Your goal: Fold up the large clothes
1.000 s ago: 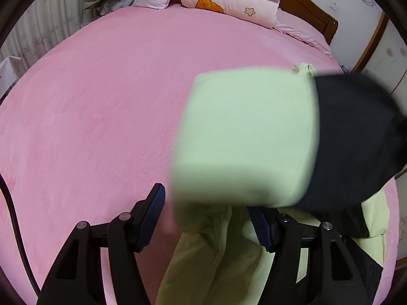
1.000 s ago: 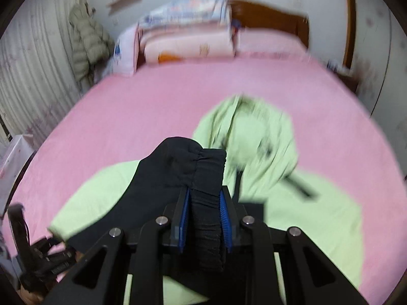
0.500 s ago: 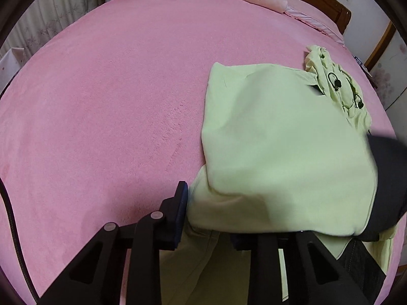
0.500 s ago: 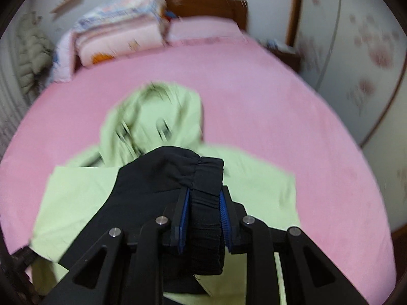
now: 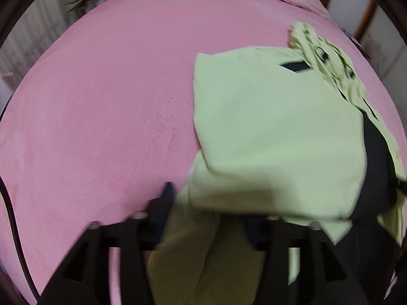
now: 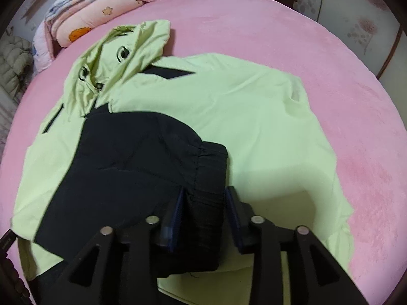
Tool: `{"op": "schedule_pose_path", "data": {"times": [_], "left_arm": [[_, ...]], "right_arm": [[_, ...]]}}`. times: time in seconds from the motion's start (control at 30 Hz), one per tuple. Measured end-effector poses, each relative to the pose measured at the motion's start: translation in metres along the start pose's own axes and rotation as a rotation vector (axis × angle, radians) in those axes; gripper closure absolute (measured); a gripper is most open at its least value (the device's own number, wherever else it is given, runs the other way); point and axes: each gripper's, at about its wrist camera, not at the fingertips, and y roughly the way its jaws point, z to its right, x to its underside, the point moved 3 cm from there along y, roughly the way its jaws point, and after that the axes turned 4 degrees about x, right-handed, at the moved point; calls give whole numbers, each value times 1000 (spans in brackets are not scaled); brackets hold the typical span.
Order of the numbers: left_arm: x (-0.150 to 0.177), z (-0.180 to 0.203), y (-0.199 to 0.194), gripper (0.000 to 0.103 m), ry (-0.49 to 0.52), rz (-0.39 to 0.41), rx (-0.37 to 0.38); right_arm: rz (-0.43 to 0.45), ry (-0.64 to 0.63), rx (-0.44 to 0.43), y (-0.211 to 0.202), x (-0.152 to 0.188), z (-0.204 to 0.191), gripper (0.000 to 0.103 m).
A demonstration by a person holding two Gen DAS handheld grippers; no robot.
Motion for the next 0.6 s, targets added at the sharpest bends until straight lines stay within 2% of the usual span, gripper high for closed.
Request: {"op": "schedule_pose_path", "data": {"times": [0.13, 0.27, 0.47, 0.6], "left_arm": [[5, 1, -32, 38, 96, -35, 102], [-19, -7, -49, 37, 94, 15, 114], [-85, -14, -5, 37, 11, 51, 164], [-117, -19, 40, 37, -24, 28, 133]], "right_arm": [[28, 15, -123, -26, -4, 14, 47], [39, 27, -157, -33, -13, 23, 47], [-1, 12, -196, -4, -33, 19, 47], [-57, 26, -213, 22, -38, 19, 47]]}}
